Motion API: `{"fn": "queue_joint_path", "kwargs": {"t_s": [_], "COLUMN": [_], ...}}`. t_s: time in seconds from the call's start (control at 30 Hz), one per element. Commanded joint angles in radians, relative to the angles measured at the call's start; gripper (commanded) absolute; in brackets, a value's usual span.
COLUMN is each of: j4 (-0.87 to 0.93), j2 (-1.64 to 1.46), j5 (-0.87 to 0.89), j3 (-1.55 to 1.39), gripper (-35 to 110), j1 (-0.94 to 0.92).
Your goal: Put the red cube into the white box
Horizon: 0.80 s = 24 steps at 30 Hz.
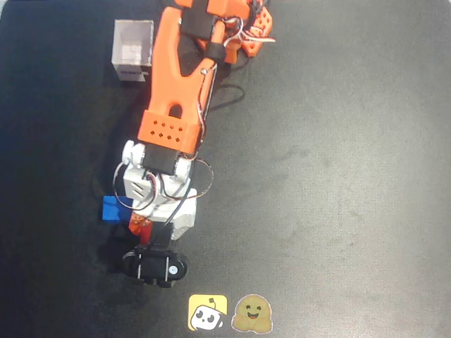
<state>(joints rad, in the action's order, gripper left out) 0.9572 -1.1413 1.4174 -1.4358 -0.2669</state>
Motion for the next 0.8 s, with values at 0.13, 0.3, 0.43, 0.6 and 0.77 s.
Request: {"fn": "queue_joint_path", "kwargs": {"t_s": [0.13, 0.3, 0.43, 0.6, 0.77], "j4": [-0.015, -0.011, 0.006, 0.043, 0.086], "j2": [-0.003, -0.008, -0.034, -0.109, -0.184], "j5": [0.008, 0.018, 0.018, 0.017, 0.003], "j3": [-0.008, -0.020, -0.018, -0.020, -0.032], "gripper": [11, 0, 0, 0, 0], "j1": [-0.020, -0.034, -0.034, -0.041, -0.064]}}
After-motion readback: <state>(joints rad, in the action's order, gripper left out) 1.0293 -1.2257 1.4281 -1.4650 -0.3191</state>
